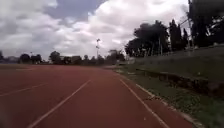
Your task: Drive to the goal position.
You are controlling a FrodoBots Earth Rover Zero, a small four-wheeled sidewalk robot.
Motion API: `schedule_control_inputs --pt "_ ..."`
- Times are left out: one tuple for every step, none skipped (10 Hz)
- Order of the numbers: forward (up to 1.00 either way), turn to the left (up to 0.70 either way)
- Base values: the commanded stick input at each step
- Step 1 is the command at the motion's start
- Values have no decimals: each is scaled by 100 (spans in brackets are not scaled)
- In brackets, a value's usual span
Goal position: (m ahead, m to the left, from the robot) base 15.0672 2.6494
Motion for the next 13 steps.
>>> schedule_control_inputs --pt "60 0" --pt "60 0" --pt "60 0" --pt "60 0" --pt "60 0" --pt "60 0" --pt "60 0" --pt "60 0" --pt "60 0" --pt "60 0" --pt "60 0" --pt "60 0" --pt "60 0"
